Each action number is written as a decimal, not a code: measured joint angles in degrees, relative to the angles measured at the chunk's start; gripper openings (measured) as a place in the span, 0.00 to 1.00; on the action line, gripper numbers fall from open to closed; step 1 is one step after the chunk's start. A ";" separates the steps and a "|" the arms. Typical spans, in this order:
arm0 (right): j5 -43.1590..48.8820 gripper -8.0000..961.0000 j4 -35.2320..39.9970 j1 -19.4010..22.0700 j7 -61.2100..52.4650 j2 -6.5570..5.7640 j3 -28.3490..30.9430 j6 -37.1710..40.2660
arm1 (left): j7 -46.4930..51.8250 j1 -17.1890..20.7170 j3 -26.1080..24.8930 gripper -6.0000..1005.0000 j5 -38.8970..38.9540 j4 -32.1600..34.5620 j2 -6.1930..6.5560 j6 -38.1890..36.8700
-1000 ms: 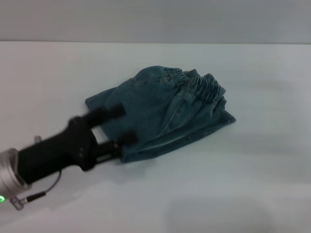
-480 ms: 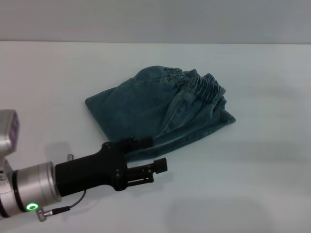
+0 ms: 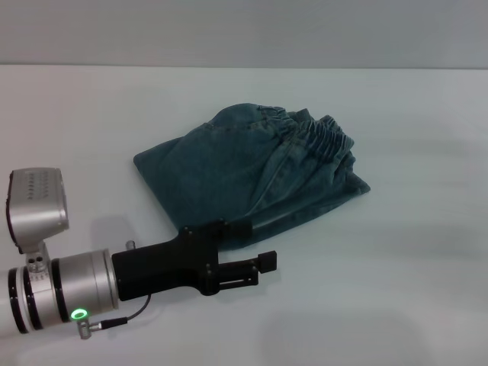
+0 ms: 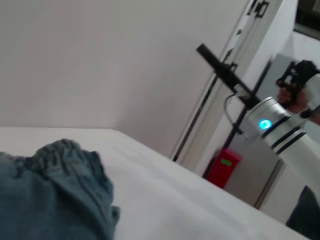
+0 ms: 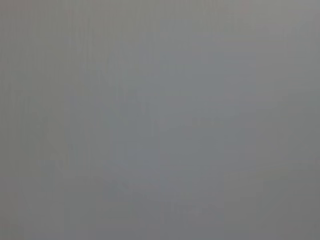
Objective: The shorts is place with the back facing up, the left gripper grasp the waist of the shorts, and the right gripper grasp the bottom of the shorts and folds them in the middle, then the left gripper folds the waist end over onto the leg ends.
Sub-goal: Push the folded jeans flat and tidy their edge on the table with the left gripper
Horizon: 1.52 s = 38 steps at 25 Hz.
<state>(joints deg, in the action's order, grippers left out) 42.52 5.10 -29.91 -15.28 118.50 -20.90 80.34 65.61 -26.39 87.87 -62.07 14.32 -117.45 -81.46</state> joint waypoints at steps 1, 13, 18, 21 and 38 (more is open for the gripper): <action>0.00 0.61 0.11 0.05 0.00 -0.02 0.02 0.00 | 0.00 -0.01 0.00 0.82 0.00 0.03 -0.01 0.41; -0.07 0.61 0.44 0.12 -0.01 -0.07 0.65 -0.01 | -0.20 0.25 -0.52 0.82 -0.07 0.29 -0.14 7.25; -0.07 0.61 0.44 0.12 -0.01 -0.05 0.69 -0.01 | -0.56 0.34 -0.72 0.82 0.08 0.41 -0.14 9.57; -0.07 0.61 0.44 0.12 -0.01 -0.03 0.74 -0.02 | -0.56 0.34 -0.72 0.82 0.08 0.41 -0.14 9.57; -1.26 0.61 0.44 0.16 -0.74 -0.03 0.86 -0.01 | -4.54 0.71 -8.20 0.82 0.35 0.54 -0.29 12.49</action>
<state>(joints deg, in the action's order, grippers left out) 41.26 5.54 -29.75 -16.02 118.47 -20.04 80.33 61.07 -25.68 79.67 -61.72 14.87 -117.75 -68.97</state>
